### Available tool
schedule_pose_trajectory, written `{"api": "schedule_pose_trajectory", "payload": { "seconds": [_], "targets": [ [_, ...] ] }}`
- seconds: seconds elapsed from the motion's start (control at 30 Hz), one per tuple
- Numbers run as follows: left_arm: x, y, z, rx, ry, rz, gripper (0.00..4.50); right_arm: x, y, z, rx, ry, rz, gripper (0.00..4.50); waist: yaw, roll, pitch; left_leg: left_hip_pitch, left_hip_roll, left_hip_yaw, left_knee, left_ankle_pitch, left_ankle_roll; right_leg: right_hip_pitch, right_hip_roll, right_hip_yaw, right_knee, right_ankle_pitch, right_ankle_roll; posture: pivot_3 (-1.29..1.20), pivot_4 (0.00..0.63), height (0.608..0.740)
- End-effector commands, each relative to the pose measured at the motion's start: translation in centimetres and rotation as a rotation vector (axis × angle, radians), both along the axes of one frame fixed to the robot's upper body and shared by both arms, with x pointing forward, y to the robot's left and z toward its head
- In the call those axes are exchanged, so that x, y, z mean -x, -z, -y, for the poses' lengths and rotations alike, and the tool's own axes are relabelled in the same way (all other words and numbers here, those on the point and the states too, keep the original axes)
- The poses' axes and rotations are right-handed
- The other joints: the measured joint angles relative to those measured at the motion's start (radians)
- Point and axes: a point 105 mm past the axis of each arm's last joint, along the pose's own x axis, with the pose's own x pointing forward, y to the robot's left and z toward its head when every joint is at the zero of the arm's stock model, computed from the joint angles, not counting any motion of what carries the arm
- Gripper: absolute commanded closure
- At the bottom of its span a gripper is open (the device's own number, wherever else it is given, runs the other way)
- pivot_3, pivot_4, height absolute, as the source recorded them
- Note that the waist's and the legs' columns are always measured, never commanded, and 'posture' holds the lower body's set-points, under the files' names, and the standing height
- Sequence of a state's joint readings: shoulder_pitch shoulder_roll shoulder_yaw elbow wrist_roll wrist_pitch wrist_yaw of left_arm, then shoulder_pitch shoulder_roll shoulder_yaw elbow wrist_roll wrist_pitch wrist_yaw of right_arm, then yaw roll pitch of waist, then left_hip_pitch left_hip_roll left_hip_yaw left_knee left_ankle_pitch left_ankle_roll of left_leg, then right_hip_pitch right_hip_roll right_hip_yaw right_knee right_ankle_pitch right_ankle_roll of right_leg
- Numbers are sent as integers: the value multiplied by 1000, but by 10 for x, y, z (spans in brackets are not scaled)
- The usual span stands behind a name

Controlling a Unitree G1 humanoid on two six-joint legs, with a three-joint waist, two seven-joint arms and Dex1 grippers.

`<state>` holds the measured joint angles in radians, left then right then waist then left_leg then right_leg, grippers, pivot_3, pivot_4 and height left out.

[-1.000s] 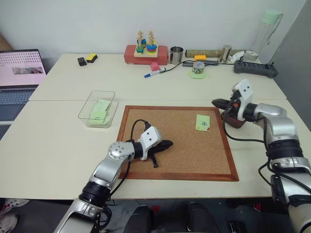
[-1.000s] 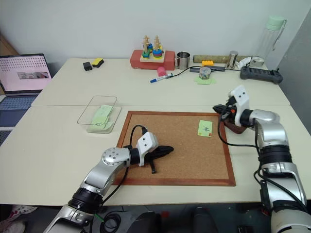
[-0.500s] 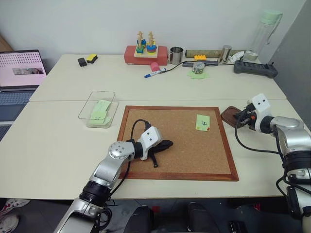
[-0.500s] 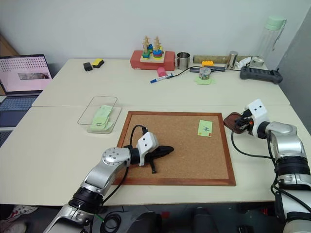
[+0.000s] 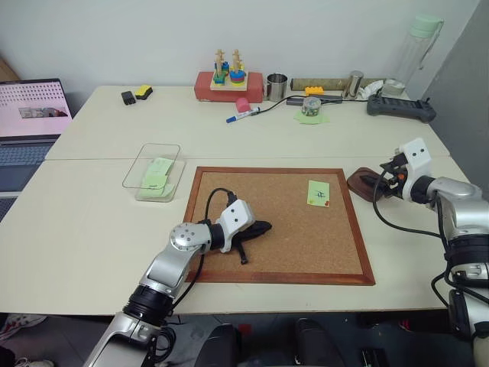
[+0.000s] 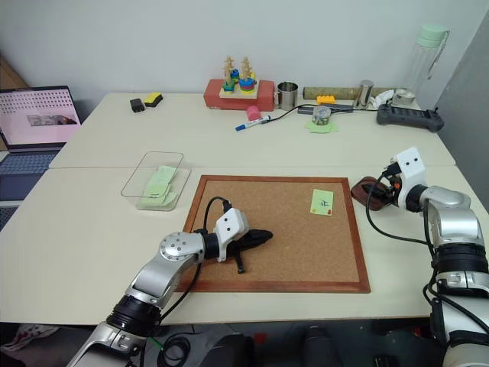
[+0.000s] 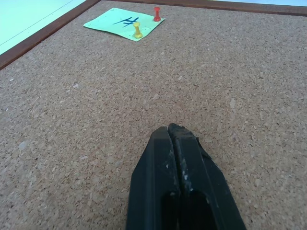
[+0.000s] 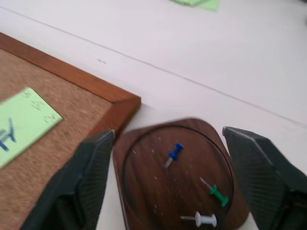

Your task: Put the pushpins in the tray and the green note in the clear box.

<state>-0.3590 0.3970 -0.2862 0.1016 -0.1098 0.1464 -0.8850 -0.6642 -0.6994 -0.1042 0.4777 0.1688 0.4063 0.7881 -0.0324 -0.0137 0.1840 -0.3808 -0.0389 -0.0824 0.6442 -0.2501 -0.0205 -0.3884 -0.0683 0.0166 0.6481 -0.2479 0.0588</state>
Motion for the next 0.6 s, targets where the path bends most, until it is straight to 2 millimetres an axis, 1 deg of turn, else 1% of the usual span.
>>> {"api": "schedule_pose_trajectory", "payload": {
  "seconds": [0.03,0.13,0.23,0.3,0.4,0.6],
  "targets": [
    [7,20,-6,-58,-1,-71,4500,22,-19,-28,54,-232,64,755,2,0,0,0,0,0,0,0,0,0,0,0,0,0,0,0,150,740],
    [7,21,-6,-58,-2,-70,4500,41,-8,-50,93,-374,42,755,2,0,0,-1,0,-1,0,0,0,0,0,-1,0,0,0,0,150,740],
    [6,21,-7,-61,-3,-70,4500,50,0,-65,94,-445,18,755,0,0,0,0,0,-1,0,0,0,0,0,-1,0,0,0,0,150,740],
    [6,21,-7,-62,-3,-70,4500,55,11,-76,102,-489,-10,755,0,0,0,0,0,-2,0,0,0,0,0,0,0,0,0,0,150,740],
    [6,21,-7,-65,-2,-69,4500,53,25,-82,121,-507,-32,755,0,0,0,0,0,-1,1,0,0,0,0,0,-1,0,0,0,150,740],
    [7,23,-9,-76,-2,-70,4500,42,32,-85,108,-494,-32,755,1,0,0,0,0,-2,0,0,0,0,0,0,-1,0,0,0,150,740]
  ]
}}
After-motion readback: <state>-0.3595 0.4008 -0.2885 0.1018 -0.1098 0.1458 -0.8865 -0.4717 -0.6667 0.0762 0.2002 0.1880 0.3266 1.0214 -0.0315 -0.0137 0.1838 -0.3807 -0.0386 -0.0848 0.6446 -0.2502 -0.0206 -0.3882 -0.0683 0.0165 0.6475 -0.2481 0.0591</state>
